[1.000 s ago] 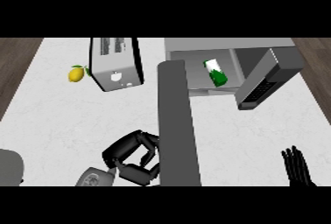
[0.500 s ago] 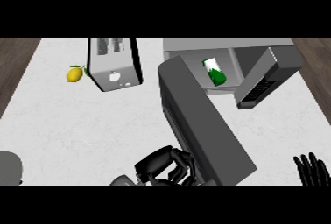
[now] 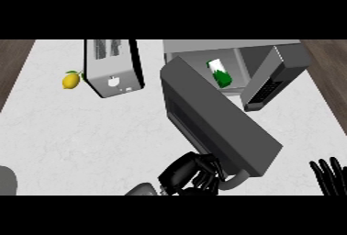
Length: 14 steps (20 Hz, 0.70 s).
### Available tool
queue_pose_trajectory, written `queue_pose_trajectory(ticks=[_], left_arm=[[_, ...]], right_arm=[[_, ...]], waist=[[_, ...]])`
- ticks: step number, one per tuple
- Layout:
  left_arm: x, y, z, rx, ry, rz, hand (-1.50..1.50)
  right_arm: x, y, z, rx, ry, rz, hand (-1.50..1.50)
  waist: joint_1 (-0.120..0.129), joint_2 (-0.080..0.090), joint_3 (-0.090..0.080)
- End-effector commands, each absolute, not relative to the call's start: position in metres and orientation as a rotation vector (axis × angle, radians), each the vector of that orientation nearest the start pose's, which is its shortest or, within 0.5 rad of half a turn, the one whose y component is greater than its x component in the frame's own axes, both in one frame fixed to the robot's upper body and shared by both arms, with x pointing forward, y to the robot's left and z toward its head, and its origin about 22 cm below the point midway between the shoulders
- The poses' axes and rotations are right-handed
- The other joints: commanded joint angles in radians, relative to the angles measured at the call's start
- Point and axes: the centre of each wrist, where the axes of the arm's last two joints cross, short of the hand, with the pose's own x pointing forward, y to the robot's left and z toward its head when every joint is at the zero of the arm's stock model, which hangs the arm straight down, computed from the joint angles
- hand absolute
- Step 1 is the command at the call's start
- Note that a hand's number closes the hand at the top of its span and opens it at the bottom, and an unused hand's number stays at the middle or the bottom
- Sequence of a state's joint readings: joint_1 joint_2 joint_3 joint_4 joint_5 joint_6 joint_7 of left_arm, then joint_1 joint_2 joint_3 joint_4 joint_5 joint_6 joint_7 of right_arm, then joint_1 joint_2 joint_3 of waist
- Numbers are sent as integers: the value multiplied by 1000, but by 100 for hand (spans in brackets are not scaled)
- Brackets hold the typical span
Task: Pick up the milk, place it into the microwave and close the microwave
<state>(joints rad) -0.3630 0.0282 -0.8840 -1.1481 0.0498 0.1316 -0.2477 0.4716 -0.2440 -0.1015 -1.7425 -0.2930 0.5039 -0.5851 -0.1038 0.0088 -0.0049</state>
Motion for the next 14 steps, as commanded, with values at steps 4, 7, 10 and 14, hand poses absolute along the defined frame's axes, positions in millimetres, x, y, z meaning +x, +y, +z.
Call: queue_pose_trajectory(ticks=[4, 7, 10, 14], left_arm=[[221, 6, -30, -453, -1670, -873, 150], [232, 2, -18, -435, -1705, -784, 150], [248, 2, -9, -372, -1721, -690, 150], [257, -2, -2, -334, -1761, -645, 150]], right_arm=[[121, -316, 19, 437, -1943, 160, -150], [122, -319, 27, 451, -1927, 189, -150], [118, -309, 34, 473, -1937, 186, -150], [118, -309, 47, 471, -1938, 189, -150]], waist=[[-38, 9, -2], [-57, 15, -2], [-80, 17, -3], [-87, 21, -3]])
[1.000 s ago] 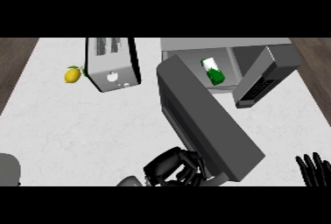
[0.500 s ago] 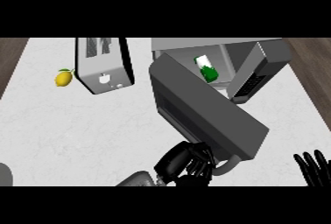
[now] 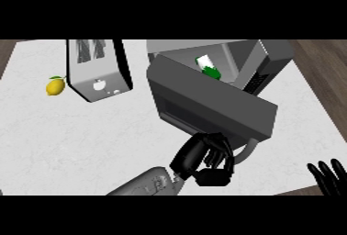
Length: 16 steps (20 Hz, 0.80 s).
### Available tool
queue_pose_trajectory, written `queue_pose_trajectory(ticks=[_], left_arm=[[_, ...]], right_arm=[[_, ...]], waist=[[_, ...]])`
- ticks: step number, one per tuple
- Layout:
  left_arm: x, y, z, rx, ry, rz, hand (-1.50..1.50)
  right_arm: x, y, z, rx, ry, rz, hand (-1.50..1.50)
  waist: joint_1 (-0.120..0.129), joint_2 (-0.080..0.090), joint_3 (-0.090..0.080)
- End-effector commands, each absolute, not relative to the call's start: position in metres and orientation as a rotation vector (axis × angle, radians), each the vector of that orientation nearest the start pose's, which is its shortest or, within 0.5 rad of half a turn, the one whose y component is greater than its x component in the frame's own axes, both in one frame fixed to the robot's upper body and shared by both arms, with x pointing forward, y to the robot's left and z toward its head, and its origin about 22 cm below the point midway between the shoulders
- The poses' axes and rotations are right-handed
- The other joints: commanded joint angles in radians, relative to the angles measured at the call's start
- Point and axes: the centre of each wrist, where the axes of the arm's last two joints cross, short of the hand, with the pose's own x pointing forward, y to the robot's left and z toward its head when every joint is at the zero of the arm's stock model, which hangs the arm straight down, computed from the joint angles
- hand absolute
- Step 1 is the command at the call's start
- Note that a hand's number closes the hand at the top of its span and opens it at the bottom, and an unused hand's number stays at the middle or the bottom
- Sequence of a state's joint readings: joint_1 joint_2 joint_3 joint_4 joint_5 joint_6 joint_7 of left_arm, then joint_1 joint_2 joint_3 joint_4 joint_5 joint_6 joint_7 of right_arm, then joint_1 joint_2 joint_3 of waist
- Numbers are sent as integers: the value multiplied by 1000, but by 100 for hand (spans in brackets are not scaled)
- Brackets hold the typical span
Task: Pick up the milk, place it into the microwave and close the microwave
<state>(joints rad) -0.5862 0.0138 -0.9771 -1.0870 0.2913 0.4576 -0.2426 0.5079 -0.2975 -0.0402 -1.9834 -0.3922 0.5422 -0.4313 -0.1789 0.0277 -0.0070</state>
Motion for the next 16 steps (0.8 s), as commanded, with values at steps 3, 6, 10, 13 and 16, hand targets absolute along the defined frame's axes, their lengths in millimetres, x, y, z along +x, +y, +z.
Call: queue_pose_trajectory(ticks=[3, 6, 10, 13, 16], left_arm=[[274, -4, 9, -304, -1785, -607, 150], [292, -8, 24, -272, -1805, -578, 150], [307, -7, 29, -241, -1787, -531, 150], [319, -3, 30, -236, -1779, -491, 150], [327, 0, 31, -241, -1784, -447, 150]], right_arm=[[119, -308, 53, 474, -1929, 187, -150], [117, -308, 60, 475, -1922, 206, -150], [120, -306, 63, 483, -1918, 201, -150], [122, -306, 72, 475, -1938, 199, -150], [121, -308, 76, 468, -1927, 215, -150]], waist=[[-20, 10, 0], [-35, 11, 1], [-44, 21, 3], [-55, 30, 2], [-61, 33, 2]])
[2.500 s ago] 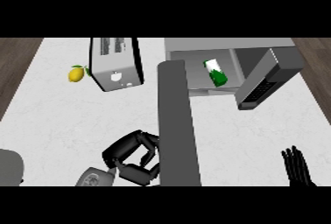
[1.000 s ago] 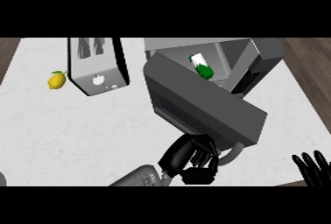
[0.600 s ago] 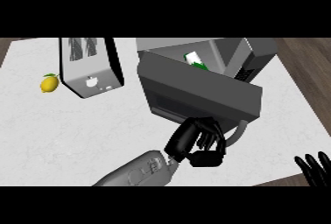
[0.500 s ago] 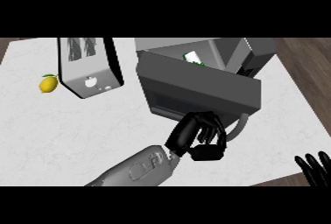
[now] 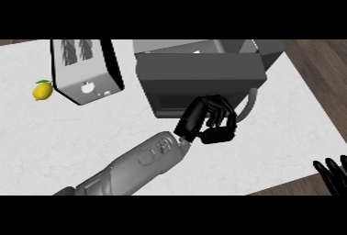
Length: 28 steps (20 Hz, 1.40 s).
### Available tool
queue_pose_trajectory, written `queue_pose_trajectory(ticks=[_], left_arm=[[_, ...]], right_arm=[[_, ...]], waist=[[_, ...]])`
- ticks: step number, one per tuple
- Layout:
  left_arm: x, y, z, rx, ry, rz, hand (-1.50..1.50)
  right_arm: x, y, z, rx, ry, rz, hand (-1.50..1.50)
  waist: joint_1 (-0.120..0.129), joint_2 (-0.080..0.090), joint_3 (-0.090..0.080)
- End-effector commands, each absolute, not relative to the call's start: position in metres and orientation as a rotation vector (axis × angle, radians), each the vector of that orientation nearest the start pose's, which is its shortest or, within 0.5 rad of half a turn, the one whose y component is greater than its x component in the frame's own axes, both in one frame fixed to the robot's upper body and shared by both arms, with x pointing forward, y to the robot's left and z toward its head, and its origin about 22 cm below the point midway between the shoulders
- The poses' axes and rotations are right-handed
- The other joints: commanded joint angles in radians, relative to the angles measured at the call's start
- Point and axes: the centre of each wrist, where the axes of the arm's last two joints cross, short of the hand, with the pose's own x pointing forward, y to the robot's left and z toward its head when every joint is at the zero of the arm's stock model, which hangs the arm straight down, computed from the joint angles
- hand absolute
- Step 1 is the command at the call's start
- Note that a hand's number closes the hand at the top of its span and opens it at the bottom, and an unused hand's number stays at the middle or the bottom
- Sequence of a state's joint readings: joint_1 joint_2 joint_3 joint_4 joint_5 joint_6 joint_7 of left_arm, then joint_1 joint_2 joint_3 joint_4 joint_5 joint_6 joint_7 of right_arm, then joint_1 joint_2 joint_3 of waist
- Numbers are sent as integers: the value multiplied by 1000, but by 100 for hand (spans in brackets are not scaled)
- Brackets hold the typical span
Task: Pick up the milk, place it into the microwave and close the microwave
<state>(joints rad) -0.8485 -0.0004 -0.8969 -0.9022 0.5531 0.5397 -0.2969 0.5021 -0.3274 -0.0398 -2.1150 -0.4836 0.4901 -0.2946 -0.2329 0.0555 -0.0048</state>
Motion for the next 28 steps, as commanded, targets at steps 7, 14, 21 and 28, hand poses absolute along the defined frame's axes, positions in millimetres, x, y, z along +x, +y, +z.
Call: queue_pose_trajectory(ticks=[7, 14, 21, 28], left_arm=[[351, 3, 45, -246, -1781, -393, 150], [359, 8, 46, -266, -1723, -266, 150], [361, 12, 41, -198, -1762, -205, 150], [361, 12, 40, -191, -1794, -165, 150]], right_arm=[[123, -310, 85, 479, -1945, 215, -150], [130, -312, 90, 506, -1960, 202, -150], [133, -309, 101, 564, -1962, 264, -150], [133, -306, 109, 627, -1963, 310, -150]], waist=[[-33, 13, 1], [-51, 26, 3], [-54, 28, 3], [-69, 31, 3]])
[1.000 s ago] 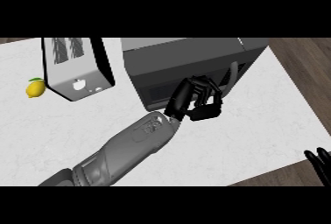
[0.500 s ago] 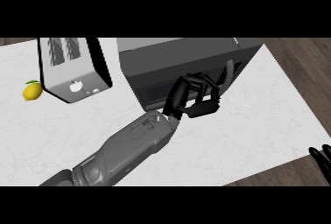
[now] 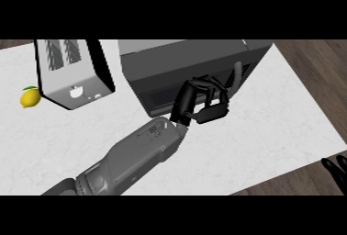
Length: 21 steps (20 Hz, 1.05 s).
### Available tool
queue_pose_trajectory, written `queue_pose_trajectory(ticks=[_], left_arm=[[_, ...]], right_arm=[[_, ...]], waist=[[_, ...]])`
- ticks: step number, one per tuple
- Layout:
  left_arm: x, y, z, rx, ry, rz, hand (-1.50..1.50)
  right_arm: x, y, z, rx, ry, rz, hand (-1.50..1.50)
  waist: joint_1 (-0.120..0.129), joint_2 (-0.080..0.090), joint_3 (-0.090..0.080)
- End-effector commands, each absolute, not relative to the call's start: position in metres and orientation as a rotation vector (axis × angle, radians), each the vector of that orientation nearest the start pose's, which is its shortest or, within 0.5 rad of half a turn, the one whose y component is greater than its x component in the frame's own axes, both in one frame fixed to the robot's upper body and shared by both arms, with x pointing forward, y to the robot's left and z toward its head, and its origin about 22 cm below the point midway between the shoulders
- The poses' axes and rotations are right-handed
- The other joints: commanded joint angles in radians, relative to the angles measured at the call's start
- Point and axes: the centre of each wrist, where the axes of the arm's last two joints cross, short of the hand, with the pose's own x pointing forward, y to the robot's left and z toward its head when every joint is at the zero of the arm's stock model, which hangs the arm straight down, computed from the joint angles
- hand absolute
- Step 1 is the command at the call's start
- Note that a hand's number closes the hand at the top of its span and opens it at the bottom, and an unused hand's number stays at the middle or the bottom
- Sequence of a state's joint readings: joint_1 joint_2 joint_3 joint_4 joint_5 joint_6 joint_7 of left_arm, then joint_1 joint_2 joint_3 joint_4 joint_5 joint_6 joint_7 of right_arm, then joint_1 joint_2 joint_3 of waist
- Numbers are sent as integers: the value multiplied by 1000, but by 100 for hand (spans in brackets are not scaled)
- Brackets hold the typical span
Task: Pick up the milk, place it into the microwave and close the microwave
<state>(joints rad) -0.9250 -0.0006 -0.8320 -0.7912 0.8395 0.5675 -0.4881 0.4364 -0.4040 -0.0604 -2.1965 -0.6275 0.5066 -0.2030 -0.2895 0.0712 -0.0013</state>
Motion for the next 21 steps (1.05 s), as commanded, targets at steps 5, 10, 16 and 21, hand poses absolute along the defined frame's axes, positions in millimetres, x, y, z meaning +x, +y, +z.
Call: queue_pose_trajectory(ticks=[5, 10, 16, 21], left_arm=[[361, 11, 41, -190, -1825, -155, 150], [362, 11, 41, -189, -1831, -138, 150], [360, 13, 36, -176, -1838, -117, 150], [362, 13, 37, -167, -1854, -101, 150]], right_arm=[[135, -304, 112, 652, -1955, 333, -150], [134, -300, 118, 686, -1954, 355, -150], [133, -300, 120, 700, -1951, 356, -150], [133, -301, 122, 698, -1941, 368, -150]], waist=[[-14, 20, 0], [-25, 21, -2], [-41, 30, -1], [-39, 27, 0]])
